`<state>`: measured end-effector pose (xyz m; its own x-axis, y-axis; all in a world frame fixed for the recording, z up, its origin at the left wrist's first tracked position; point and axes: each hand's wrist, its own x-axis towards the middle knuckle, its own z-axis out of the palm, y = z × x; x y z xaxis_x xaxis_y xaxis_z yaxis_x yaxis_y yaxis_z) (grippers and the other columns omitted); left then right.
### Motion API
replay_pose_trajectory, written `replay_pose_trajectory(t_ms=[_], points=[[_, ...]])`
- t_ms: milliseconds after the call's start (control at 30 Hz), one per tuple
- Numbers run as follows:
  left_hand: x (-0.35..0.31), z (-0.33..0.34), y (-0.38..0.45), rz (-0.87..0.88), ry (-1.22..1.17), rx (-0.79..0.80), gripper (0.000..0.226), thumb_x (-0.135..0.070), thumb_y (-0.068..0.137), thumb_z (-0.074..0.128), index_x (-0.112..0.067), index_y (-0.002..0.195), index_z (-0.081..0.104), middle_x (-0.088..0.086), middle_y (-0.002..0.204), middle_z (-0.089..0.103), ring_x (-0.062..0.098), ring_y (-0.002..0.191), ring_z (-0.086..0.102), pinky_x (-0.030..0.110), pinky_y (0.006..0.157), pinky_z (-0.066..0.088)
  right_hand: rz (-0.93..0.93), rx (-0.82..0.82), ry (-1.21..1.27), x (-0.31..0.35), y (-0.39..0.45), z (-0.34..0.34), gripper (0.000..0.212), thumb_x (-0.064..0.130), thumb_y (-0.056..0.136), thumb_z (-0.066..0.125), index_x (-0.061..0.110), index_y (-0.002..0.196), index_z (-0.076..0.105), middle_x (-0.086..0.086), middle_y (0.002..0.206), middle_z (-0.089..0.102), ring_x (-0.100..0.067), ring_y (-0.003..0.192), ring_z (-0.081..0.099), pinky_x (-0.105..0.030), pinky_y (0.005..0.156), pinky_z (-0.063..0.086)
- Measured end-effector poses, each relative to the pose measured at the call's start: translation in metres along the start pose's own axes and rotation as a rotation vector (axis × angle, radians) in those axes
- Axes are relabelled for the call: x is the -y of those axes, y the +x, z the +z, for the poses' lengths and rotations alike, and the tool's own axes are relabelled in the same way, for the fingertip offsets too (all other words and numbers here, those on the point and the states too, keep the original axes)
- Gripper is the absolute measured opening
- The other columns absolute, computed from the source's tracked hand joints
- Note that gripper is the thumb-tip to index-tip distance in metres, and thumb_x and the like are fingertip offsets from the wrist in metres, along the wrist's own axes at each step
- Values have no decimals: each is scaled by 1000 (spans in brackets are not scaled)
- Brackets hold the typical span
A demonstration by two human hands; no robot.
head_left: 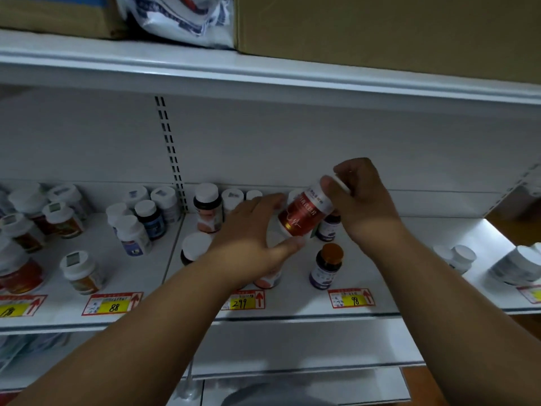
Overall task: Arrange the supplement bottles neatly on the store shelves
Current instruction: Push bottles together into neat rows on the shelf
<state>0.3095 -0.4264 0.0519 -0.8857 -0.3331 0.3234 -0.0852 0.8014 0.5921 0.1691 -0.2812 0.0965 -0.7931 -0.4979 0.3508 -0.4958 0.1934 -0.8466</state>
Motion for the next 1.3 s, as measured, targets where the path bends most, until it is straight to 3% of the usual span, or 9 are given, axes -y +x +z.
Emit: replay_pose_trajectory(t_ms=[100,200,400,533,700,833,1000,1200,1300], points=[[-18,3,-9,-25,-241,11,71,-77,69,57,-43,130,41,-25,110,57,-8,98,55,18,82,45,-42,-22,225,17,-17,1,7,37,86,65,35,87,59,16,85,65,0,76,64,-16,59,50],[-26,7,-31,-123,-336,-107,58,-68,69,65,-43,119,48,-20,96,63,-5,84,62,24,72,55,-30,68,308,25,-31,6,9,40,85,66,34,91,64,11,89,69,-5,79,68,-17,60,53],[-26,20,-101,-402,-173,-460,64,-63,60,75,-52,113,40,-30,96,58,-10,87,58,11,68,46,-7,545,394,26,-60,43,33,24,86,69,45,110,61,5,105,69,-10,89,69,-31,66,59],[-18,16,-142,-493,-65,-533,65,-64,58,76,-47,110,40,-26,93,58,-8,84,58,12,64,44,-22,663,469,35,-89,76,33,15,88,67,41,108,63,6,98,69,-5,84,68,-21,63,53],[8,-16,-181,-555,-14,-536,72,-74,52,71,-48,109,36,-22,94,58,-6,84,57,13,65,44,-102,771,406,61,-109,124,35,18,82,74,43,104,61,12,98,69,-8,88,68,-29,70,58],[57,-54,-207,-522,-60,-483,77,-75,58,68,-43,121,37,-20,107,57,-4,95,57,24,79,51,-146,743,327,84,-117,176,34,20,82,74,42,104,59,17,95,67,-2,83,66,-17,64,53],[139,-129,-238,-489,4,-463,73,-74,65,63,-40,125,38,-19,107,56,2,96,55,32,81,51,-166,621,197,117,-126,263,36,27,80,72,44,108,56,19,98,65,-2,83,65,-30,73,58],[214,-210,-253,-366,247,-304,58,-61,76,64,-27,121,52,-11,109,60,12,100,55,37,85,48,-234,438,-35,143,-132,352,39,30,78,73,37,110,53,10,111,56,-8,92,59,-18,70,47],[241,-230,-241,-300,403,-267,55,-57,74,63,-23,116,56,-4,107,58,20,101,53,39,87,44,-320,431,-238,144,-124,379,39,29,77,72,27,111,51,2,110,53,-14,93,55,-26,73,43]])
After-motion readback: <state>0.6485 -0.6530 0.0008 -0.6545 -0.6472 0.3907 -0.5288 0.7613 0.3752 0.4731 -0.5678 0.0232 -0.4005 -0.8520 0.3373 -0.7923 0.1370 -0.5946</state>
